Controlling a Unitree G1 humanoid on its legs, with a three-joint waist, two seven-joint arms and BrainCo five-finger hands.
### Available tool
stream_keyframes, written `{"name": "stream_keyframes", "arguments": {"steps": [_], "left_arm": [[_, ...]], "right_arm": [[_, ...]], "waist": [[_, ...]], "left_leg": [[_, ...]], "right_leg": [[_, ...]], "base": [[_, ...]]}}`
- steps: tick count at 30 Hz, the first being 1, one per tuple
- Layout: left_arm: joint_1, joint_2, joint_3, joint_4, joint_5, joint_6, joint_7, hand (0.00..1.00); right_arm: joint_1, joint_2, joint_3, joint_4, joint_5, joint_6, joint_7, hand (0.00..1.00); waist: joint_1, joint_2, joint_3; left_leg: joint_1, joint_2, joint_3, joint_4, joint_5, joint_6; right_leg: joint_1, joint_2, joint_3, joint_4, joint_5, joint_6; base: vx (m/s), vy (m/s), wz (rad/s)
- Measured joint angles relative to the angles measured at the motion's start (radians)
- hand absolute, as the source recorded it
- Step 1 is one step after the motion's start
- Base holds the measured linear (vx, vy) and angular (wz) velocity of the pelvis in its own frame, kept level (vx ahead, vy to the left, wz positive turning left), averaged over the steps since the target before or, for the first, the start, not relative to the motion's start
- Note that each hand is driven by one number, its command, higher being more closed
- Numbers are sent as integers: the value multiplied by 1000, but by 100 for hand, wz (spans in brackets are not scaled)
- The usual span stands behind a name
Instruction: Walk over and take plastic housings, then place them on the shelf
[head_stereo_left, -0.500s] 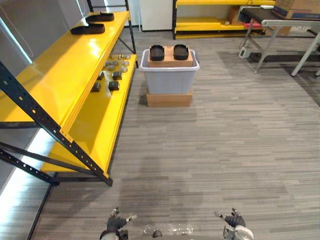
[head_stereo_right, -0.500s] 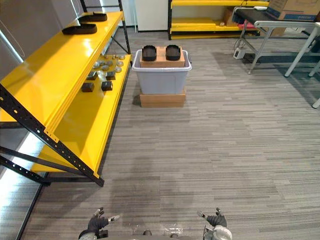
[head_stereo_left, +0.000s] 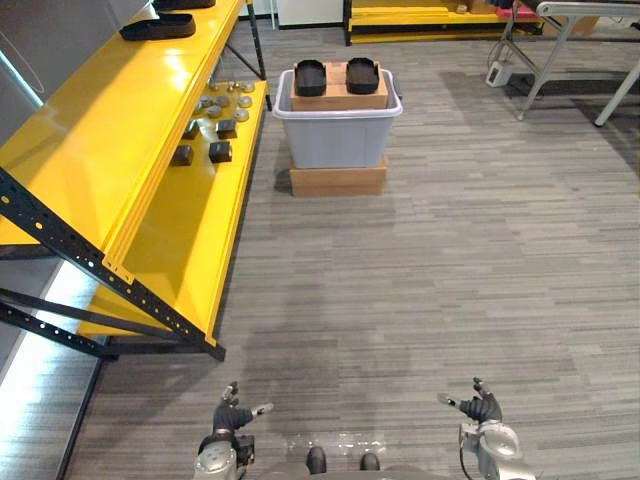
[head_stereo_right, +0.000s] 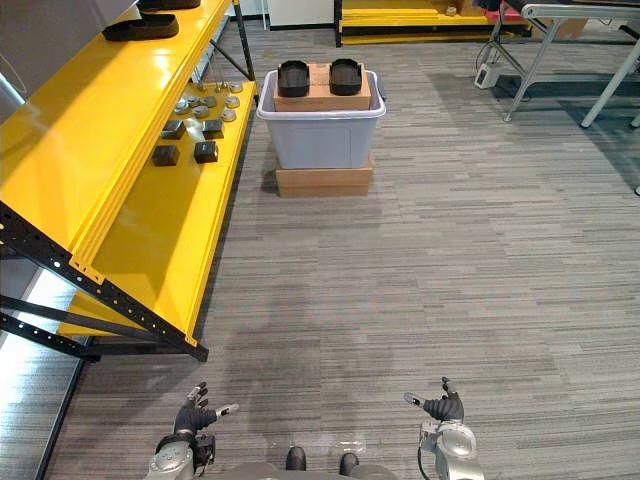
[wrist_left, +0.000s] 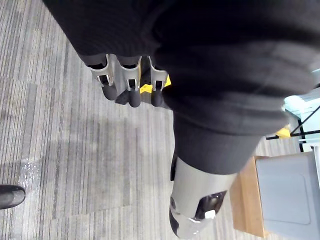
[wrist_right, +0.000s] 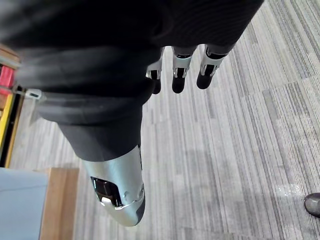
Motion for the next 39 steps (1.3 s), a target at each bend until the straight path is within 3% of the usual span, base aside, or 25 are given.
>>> {"name": "stream_keyframes", "arguments": {"steps": [4,10,12,14,15,17,21,22,23,25,26,27,28,29,30,31,32,34,35,37,39], "left_arm": [[17,0,10,-35,-1,1,1,0],[26,1,75,-71,-17,2,17,0],[27,2,76,-98,-33,2,21,0],[23,3,75,-142,-44,2,22,0],[22,3,73,-146,-45,1,22,0],[21,6,66,-145,-48,3,22,0],[33,10,63,-144,-50,5,24,0],[23,10,62,-144,-50,6,26,0],[4,10,55,-143,-50,6,34,0],[-18,13,52,-142,-50,5,43,0],[-23,17,51,-135,-50,4,46,0],[-32,3,50,-123,-49,5,47,0],[-39,1,50,-120,-49,5,45,0],[-66,0,51,-103,-49,4,44,0],[-67,-7,59,-94,-49,4,44,0],[-60,-13,65,-94,-49,4,44,0],[-41,-20,72,-98,-49,2,43,0],[-31,-16,76,-104,-50,1,40,0],[-25,-20,73,-105,-52,2,40,0],[-18,-39,73,-107,-52,2,40,0],[4,-50,71,-123,-53,2,40,0]], "right_arm": [[-18,0,-10,0,26,2,-1,0],[-62,-3,-28,1,56,13,-8,0],[-73,-8,-28,1,75,14,-9,0],[-74,-3,-29,1,85,16,-9,0],[-74,1,-29,0,86,16,-9,0],[-52,24,-26,-31,95,19,-8,0],[-59,27,-16,-40,98,20,-8,0],[-76,21,-15,-39,108,20,-9,0],[-90,11,-15,-39,116,19,-10,0],[-97,8,-14,-40,117,18,-11,0],[-96,4,-14,-39,117,18,-12,0],[-104,-7,-14,-38,117,20,-14,0],[-118,-4,-16,-41,117,19,-15,0],[-131,-2,-16,-43,118,17,-14,0],[-128,2,-15,-44,119,16,-14,0],[-123,6,-13,-48,121,16,-14,0],[-105,21,3,-76,127,14,-15,0],[-93,62,13,-108,146,4,-28,0],[-95,73,24,-108,152,-1,-31,0],[-102,82,26,-105,155,-2,-30,0],[-116,83,26,-91,160,-2,-30,0]], "waist": [[2,5,9],[9,16,25],[17,24,30],[30,23,34],[30,22,37],[29,9,56],[10,12,63],[-1,19,72],[-5,34,94],[-7,15,105],[-18,-2,103],[-26,23,105],[-29,34,101],[-32,34,103],[-33,36,104],[-33,39,106],[-23,43,109],[7,23,122],[27,10,126],[58,3,131],[61,5,136]], "left_leg": [[-24,2,22,17,-19,3],[-129,21,80,209,-143,21],[-157,27,97,271,-189,29],[-167,26,113,343,-255,47],[-159,25,112,357,-271,51],[-92,4,97,377,-330,57],[5,14,55,331,-367,43],[36,43,36,302,-370,34],[78,74,17,272,-372,9],[123,85,-9,241,-366,-24],[165,86,-45,229,-379,-49],[182,123,-77,242,-381,-61],[165,145,-89,271,-362,-96],[133,152,-103,361,-291,-141],[95,156,-112,518,-176,-102],[65,160,-117,619,-87,-82],[-21,183,-114,859,45,-96],[-220,244,-45,1228,-39,-32],[-296,242,-19,1289,-76,-17],[-412,209,8,1249,-139,-27],[-500,163,32,1078,-179,-37]], "right_leg": [[-24,2,25,0,8,4],[-73,13,86,41,-15,27],[-115,16,100,130,-66,43],[-211,12,96,376,-166,91],[-245,11,91,469,-181,102],[-365,-27,21,773,-222,90],[-486,-60,-101,674,-234,87],[-526,-48,-134,576,-199,75],[-556,-25,-166,456,-115,63],[-588,-23,-178,287,15,52],[-594,-33,-175,212,149,23],[-603,-17,-197,274,229,-53],[-613,-10,-211,317,198,-73],[-615,-3,-229,383,127,-92],[-555,17,-240,393,65,-101],[-509,33,-240,378,43,-106],[-397,72,-231,318,13,-121],[-233,126,-196,229,-9,-145],[-171,135,-170,191,-11,-149],[-65,133,-129,118,-13,-152],[24,126,-96,57,-38,-145]], "base": [[-27,19,-23],[48,39,-30],[122,76,-29],[116,68,-15],[161,65,9],[242,79,13],[462,44,37],[661,-42,48],[461,-43,49],[513,-102,48],[948,-256,55],[833,-261,40],[825,-293,20],[559,-228,14],[584,-238,12],[752,-282,1],[744,-267,-8],[731,-248,-31],[608,-188,-44],[560,-122,-48],[510,-44,-41]]}}
